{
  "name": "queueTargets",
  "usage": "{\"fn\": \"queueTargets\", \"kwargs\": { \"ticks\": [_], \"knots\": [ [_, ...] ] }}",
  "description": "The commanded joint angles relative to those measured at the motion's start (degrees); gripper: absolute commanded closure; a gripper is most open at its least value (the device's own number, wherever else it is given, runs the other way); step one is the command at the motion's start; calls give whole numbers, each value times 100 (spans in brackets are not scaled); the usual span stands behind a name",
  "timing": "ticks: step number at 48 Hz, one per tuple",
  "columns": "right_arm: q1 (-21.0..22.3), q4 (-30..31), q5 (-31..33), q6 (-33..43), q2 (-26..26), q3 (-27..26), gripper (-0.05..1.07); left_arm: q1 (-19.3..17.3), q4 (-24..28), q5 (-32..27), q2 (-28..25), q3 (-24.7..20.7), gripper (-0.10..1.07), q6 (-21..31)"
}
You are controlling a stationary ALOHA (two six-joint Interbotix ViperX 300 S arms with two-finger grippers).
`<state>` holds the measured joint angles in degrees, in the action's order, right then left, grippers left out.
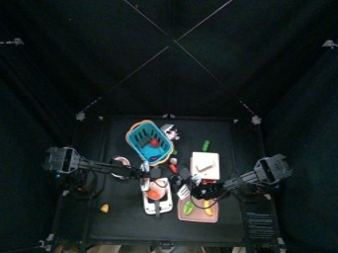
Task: Place pan on stove
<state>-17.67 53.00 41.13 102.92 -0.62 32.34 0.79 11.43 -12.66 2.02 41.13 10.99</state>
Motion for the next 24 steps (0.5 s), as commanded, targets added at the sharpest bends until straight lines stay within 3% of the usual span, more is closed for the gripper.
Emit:
{"fn": "queueTargets", "kwargs": {
  "ticks": [1, 17, 24],
  "knots": [
    [18, 18, -18, -9, -114, -97, 11, 9, -35, 35, 44, -62, 38, -9],
    [18, 9, -114, -9, -53, -105, 11, 9, -158, 97, 44, -70, 14, -9],
    [26, 9, -114, -9, -53, -105, 11, 9, -272, 202, 114, -26, 12, 0]
  ]
}}
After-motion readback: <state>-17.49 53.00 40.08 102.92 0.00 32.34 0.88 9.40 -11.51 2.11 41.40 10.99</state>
